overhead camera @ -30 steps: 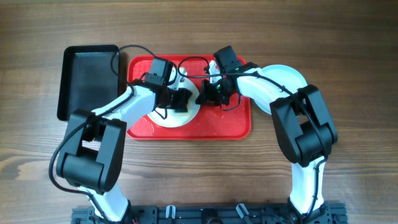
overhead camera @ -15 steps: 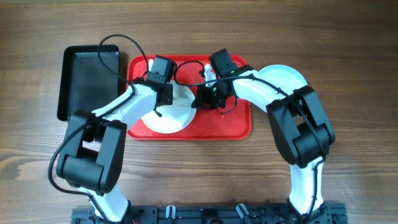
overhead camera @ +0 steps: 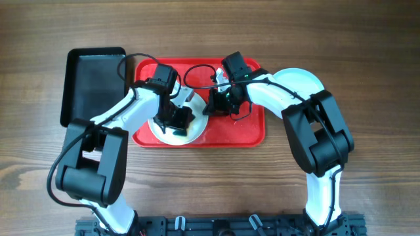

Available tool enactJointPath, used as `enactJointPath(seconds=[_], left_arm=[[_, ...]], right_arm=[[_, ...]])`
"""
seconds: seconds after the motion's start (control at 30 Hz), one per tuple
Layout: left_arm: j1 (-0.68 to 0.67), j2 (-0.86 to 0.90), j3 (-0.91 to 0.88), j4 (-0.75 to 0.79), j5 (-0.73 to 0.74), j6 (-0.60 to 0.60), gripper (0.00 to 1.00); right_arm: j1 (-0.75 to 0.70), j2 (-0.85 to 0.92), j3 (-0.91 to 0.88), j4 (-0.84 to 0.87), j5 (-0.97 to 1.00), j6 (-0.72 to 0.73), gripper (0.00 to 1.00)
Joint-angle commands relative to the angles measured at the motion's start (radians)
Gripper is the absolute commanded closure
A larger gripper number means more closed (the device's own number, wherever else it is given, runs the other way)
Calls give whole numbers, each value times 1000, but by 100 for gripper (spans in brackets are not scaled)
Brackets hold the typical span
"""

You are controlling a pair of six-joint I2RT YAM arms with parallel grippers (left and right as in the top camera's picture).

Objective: Clean dirty plates on tray and stack at the side

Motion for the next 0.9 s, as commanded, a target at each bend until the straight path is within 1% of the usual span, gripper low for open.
enactJointPath(seconds=[0.0,0.03,0.13,0.23,0.3,0.37,0.47,0.53,0.6,0.67,0.73,0.83,0.87], left_arm=[[-19,69,-47,135,118,-21,96],[-19,69,-47,201,77,-71,96],[-19,69,-47,332,-39,-141,96],[-20,70,-47,415,-154,-162,96],[-19,75,-47,438,-233,-162,96],[-19,84,-47,430,-336,-174,96],[-16,98,-47,376,-529,-248,96],[-8,104,-47,318,-658,-343,96],[3,104,-47,258,-741,-440,96],[16,104,-47,201,-768,-518,96],[36,104,-47,124,-756,-583,96],[53,104,-47,42,-682,-578,96],[56,104,-47,8,-620,-553,96]], right_arm=[[0,27,-13,-1,-9,23,95],[0,27,-13,-2,-9,23,96],[0,27,-13,-2,-9,23,96],[0,27,-13,-2,-9,23,96],[0,27,-13,-2,-9,23,96],[0,27,-13,-2,-9,23,96],[0,27,-13,-2,-9,23,96],[0,27,-13,-2,-9,23,96],[0,27,-13,-2,-9,23,96],[0,27,-13,-2,-9,23,96],[0,27,-13,-1,-9,23,96],[0,27,-13,-2,-8,23,96],[0,27,-13,-1,-8,23,96]])
